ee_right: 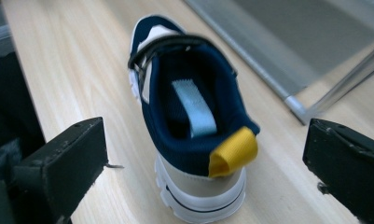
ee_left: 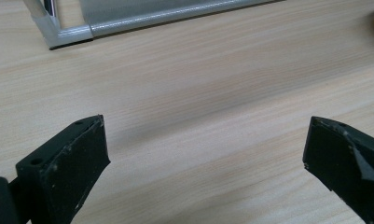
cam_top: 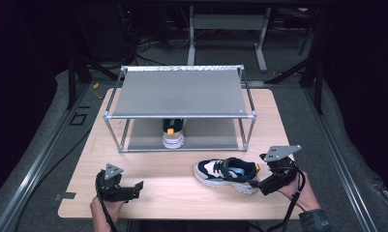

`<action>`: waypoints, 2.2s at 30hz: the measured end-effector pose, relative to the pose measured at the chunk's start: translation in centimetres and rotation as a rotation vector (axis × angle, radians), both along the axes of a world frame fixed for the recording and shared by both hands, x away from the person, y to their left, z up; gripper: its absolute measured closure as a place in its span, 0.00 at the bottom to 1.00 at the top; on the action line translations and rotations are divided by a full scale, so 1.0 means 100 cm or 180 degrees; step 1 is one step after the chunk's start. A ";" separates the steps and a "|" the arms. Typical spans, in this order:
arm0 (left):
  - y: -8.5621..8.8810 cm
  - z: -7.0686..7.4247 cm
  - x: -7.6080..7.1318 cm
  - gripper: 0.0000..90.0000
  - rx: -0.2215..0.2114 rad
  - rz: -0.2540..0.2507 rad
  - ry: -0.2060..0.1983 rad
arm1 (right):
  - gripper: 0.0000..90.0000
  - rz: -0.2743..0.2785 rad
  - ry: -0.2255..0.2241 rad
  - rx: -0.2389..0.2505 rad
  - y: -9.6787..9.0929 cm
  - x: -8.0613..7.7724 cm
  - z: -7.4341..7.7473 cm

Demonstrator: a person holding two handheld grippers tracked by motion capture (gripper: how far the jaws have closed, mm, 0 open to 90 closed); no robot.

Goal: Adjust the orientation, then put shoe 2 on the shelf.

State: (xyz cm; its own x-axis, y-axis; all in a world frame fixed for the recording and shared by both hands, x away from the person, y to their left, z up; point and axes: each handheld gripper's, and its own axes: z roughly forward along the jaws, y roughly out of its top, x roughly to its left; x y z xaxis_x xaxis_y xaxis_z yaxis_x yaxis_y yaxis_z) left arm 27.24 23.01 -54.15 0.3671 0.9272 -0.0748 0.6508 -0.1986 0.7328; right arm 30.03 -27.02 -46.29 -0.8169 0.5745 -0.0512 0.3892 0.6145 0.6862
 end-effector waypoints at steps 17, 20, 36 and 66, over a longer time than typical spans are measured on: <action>-0.003 0.006 0.000 0.00 0.0098 -0.0044 0.0049 | 0.25 -0.0077 0.0152 0.0430 0.007 -0.001 -0.042; -0.001 0.002 -0.002 0.00 0.0057 0.0003 0.0048 | 0.16 -0.0141 0.0193 0.0494 0.010 -0.011 -0.042; 0.016 0.001 -0.007 0.00 -0.0056 0.0085 -0.0024 | 0.14 0.0054 -0.0005 0.0383 0.036 0.007 -0.069; 0.009 0.004 -0.006 0.00 -0.0031 0.0033 -0.0053 | 0.36 -0.0025 -0.0353 0.0532 0.032 -0.016 -0.058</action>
State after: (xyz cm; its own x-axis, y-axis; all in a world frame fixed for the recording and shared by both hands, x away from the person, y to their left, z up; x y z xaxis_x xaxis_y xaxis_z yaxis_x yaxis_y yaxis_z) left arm 26.68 23.86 -53.75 0.3587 0.9302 -0.0777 0.6404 -0.1846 0.7455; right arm 28.41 -23.86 -52.07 -0.8069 0.5890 -0.0439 0.3100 0.4856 0.8174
